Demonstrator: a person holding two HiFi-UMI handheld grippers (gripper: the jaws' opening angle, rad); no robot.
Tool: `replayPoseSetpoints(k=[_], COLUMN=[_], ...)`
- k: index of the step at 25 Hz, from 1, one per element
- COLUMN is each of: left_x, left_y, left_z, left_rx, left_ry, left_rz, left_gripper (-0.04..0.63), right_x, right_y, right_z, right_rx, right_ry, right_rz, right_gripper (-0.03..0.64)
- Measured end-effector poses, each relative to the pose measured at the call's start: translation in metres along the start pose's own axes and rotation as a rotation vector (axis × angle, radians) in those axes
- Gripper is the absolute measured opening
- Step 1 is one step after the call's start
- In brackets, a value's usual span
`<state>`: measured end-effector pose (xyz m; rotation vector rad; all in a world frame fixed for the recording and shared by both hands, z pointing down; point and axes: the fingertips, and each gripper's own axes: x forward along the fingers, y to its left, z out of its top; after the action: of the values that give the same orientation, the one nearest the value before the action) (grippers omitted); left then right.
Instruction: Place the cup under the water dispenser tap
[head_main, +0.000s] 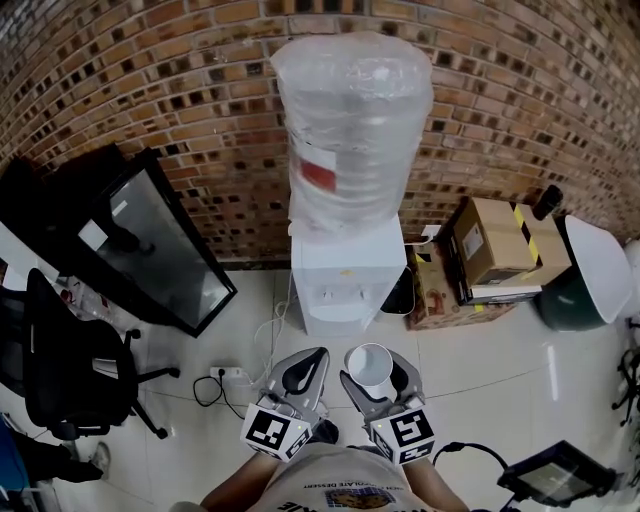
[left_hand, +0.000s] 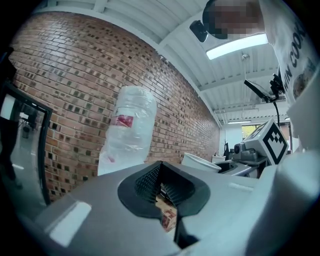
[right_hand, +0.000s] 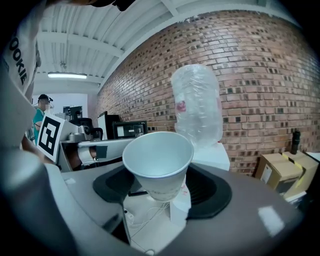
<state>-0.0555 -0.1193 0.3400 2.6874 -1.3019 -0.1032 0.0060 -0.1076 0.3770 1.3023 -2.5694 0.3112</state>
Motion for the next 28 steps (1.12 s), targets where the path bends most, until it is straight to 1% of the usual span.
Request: replayPoseSetpoints(k=[8, 15, 22, 28], left_x=[0.008, 0.022, 0.037, 0.053], left_y=[0.031, 0.038, 0.042, 0.052], left_z=[0.002, -0.01, -0.015, -0.036], left_rx=[-0.018, -0.039, -0.035, -0.032], left_ry=[-0.002, -0.002, -0.004, 0.003], left_rz=[-0.002, -0.01, -0.013, 0.003], left_gripper=[-0.017, -0.017, -0.017, -0.017], right_x=[0.038, 0.052, 0.068, 0.084], right_y=[0.005, -0.003, -0.019, -0.036], right_z=[0.013, 0.019, 0.015, 0.003], right_rx=[-0.045, -0.064, -0.097, -0.09], right_ry=[0.014, 0.008, 0.004, 0.011], right_rz=[0.0, -0.002, -0.015, -0.008], right_gripper=[0.328, 0.328, 0.328, 0.328])
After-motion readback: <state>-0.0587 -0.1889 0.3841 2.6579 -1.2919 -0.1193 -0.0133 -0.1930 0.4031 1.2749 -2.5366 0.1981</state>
